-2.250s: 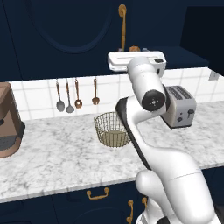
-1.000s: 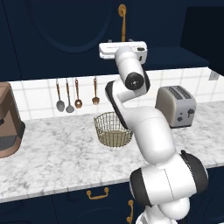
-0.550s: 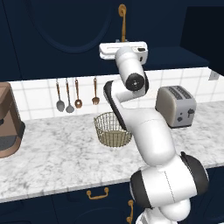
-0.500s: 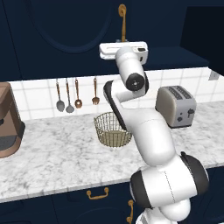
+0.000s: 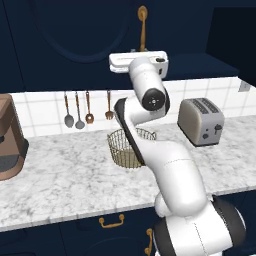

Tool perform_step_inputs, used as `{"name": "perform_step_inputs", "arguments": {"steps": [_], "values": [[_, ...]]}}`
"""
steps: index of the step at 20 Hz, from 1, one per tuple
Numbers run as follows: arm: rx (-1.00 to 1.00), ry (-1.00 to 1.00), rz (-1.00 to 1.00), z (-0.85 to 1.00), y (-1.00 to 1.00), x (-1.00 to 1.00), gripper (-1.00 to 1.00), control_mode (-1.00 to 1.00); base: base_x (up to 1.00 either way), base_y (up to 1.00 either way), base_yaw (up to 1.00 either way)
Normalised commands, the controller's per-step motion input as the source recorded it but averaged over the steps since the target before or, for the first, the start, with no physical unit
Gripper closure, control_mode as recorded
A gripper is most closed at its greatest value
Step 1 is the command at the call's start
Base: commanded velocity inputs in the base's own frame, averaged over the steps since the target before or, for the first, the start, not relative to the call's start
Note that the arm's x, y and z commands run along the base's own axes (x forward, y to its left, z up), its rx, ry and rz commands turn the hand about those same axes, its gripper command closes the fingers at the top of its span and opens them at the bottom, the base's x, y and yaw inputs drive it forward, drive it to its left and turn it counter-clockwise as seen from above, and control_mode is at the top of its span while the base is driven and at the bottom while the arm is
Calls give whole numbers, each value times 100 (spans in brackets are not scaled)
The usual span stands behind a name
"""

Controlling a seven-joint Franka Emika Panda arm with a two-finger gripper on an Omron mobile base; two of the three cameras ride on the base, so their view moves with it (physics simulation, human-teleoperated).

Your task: Open the cabinet, pick up the bread from the cabinet and place it in the basket. Then move the basket to the dining counter.

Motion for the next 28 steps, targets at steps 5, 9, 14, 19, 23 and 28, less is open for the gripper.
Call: {"name": "perform_step_inputs", "arguments": {"steps": [5,9,14,19,23,28], "values": [[0,13,0,0,79,-96,100,-100,0,0,0],[0,14,0,0,80,-97,100,-100,0,0,0],[0,13,0,0,90,-80,100,-100,0,0,0],[0,8,1,0,96,-73,100,-100,0,0,0],[0,2,4,0,99,-74,100,-100,0,0,0],[0,2,6,0,100,-69,100,-100,0,0,0]]}}
